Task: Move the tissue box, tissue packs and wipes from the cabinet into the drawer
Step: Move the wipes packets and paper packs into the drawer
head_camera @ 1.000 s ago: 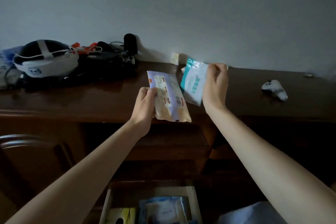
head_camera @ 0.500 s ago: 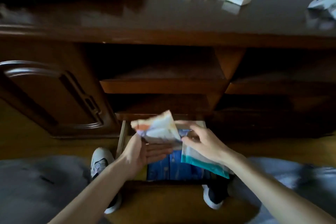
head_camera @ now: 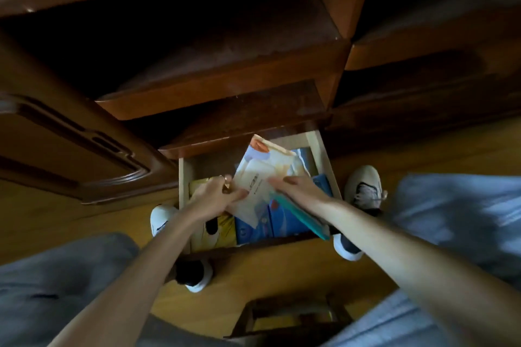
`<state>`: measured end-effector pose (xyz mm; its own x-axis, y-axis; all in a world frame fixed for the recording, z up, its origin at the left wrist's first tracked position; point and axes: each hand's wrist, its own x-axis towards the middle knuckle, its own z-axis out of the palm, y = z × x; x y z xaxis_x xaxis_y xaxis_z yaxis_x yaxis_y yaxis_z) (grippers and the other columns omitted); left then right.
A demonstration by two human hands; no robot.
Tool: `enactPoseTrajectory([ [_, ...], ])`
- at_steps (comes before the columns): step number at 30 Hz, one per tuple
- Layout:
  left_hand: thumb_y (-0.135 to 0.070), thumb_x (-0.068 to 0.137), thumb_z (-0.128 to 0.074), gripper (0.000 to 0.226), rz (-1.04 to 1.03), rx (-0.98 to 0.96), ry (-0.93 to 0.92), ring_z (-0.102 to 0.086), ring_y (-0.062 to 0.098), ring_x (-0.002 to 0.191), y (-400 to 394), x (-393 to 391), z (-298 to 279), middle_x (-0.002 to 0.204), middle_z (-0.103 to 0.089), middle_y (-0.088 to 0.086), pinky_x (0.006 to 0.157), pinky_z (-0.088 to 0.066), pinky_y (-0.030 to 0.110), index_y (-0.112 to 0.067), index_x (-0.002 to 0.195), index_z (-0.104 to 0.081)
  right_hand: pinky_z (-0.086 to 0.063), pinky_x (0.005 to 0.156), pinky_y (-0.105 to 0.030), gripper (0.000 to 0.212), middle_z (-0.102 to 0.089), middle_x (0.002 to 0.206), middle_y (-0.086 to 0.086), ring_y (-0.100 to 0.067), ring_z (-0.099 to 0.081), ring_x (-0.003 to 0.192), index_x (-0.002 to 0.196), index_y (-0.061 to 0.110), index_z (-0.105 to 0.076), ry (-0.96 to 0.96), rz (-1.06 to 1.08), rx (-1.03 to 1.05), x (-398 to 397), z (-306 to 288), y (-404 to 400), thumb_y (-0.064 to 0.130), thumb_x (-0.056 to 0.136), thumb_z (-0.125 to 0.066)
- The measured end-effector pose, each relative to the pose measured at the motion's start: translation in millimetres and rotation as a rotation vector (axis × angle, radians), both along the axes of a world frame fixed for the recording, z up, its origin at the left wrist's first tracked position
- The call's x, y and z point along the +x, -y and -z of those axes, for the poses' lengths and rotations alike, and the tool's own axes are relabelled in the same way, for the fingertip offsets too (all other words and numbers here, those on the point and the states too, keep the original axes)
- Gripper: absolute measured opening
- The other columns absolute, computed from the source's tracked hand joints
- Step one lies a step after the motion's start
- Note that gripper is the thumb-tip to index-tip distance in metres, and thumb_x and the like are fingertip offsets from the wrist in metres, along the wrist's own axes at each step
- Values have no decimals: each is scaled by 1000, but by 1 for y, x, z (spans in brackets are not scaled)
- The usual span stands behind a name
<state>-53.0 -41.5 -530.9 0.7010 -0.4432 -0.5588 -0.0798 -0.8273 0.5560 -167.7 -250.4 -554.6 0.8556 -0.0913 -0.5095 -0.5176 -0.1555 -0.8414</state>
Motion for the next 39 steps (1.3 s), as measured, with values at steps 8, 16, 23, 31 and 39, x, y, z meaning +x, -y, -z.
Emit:
enactPoseTrajectory([
  [8, -50, 81, -79, 39, -76, -217, -387, -72, 14, 98, -3, 18, 2, 110, -72, -4, 68, -59, 22, -29, 112, -68, -54, 56, -19, 43, -78, 87, 3, -11, -75, 72, 105, 33, -73, -130, 143, 50, 19, 0, 45, 67, 78, -72],
  [16, -23, 98, -65, 46, -768, -939, -786, -69, 28, 115, -15, -2, 25, 134, -65, 17, 86, -60, 35, -12, 141, -53, -48, 48, -19, 46, -77, 87, 1, -5, -63, 54, 112, 15, -70, -255, 222, 335, 17, 3, 26, 52, 85, -72],
  [23, -46, 93, -62, 42, -949, -626, -694, -73, 34, 106, -17, 11, 47, 115, -75, 16, 81, -60, 46, -15, 122, -59, -46, 67, -18, 37, -77, 92, 3, -13, -70, 84, 102, 22, -77, -201, -74, -61, 18, 1, 30, 55, 88, -66],
  [31, -37, 87, -77, 40, -781, -324, -719, -72, 23, 77, 8, 6, 75, 93, -76, 12, 70, -61, 35, -9, 114, -65, -45, 104, -49, 27, -75, 105, 0, -26, -66, 106, 88, 27, -80, -127, -226, 9, 17, -9, 52, 48, 92, -64],
  [39, -10, 91, -71, 29, -756, -520, -708, -75, 22, 95, 15, 11, 76, 108, -77, 7, 62, -60, 29, -16, 119, -68, -48, 66, -25, 53, -73, 110, -11, -14, -63, 72, 113, 23, -73, -270, -212, 142, 22, -9, 67, 66, 91, -52],
])
